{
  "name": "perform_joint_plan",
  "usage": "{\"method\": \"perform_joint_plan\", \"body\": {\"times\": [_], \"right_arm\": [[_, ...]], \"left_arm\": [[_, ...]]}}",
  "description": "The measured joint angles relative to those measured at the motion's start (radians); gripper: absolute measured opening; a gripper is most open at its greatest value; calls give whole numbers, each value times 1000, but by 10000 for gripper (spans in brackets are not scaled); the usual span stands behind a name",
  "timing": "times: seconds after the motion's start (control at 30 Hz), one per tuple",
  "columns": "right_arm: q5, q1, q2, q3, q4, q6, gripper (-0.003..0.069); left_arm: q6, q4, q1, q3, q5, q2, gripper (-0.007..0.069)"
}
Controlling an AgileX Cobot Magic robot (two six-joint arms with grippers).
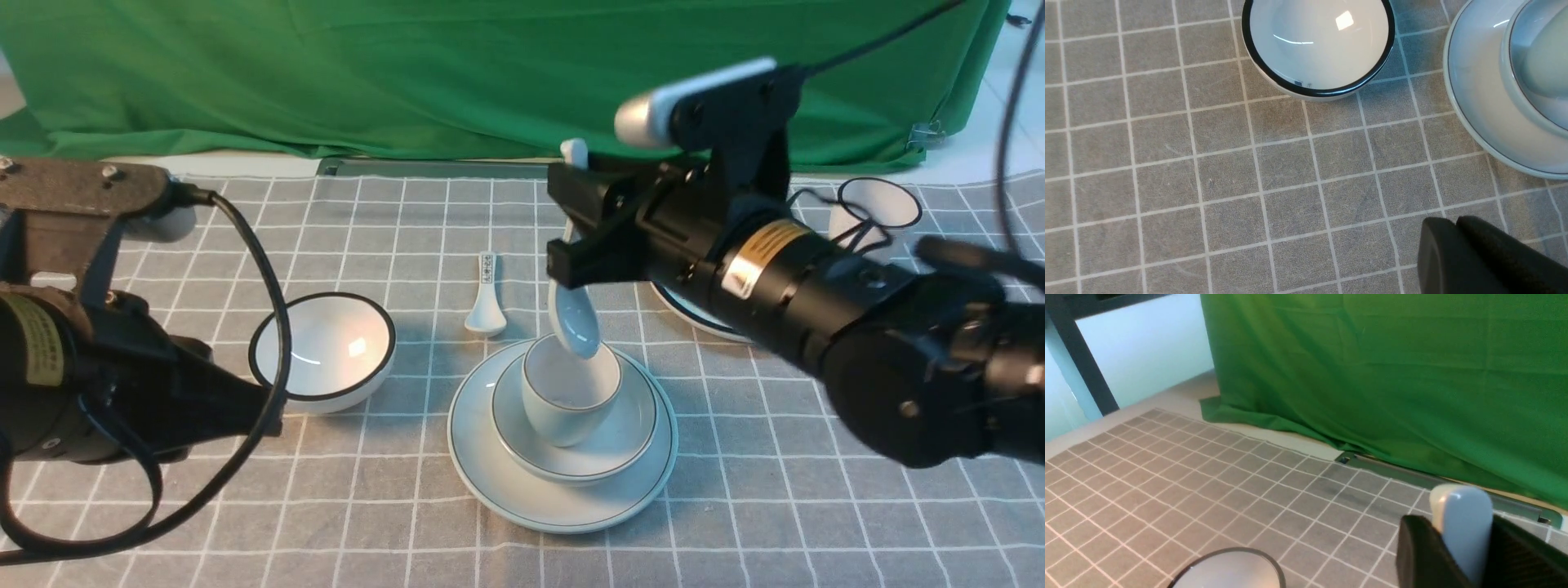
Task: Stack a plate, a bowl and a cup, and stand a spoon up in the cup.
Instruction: Use the right arm to put the blue soup spoon into the blue teacup in the middle
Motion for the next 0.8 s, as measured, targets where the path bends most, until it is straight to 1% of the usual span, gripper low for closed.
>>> {"method": "perform_joint_plan", "body": {"times": [0.2, 0.37, 0.43, 0.5, 0.6, 0.67, 0.7, 0.8], "right_arm": [[-74, 1, 104, 4, 1, -3, 187], [-47, 1, 135, 4, 1, -3, 187], [-28, 1, 140, 4, 1, -3, 202], [-6, 1, 140, 4, 1, -3, 235], [83, 1, 127, 5, 1, -3, 300], [194, 1, 94, 5, 1, -33, 316], [205, 0, 84, 5, 1, -33, 317], [407, -13, -28, 5, 1, -85, 321]], "left_arm": [[-1, 1, 0, 1, 0, 0, 10], [-1, 1, 0, 3, 0, 0, 10], [-1, 1, 0, 4, 0, 0, 10], [-1, 3, 0, 4, 0, 0, 10], [-1, 4, 0, 4, -1, 0, 10], [-1, 4, 0, 4, -2, 0, 10], [-1, 4, 0, 4, -2, 0, 10], [-2, 4, 0, 4, -3, 0, 10]]}}
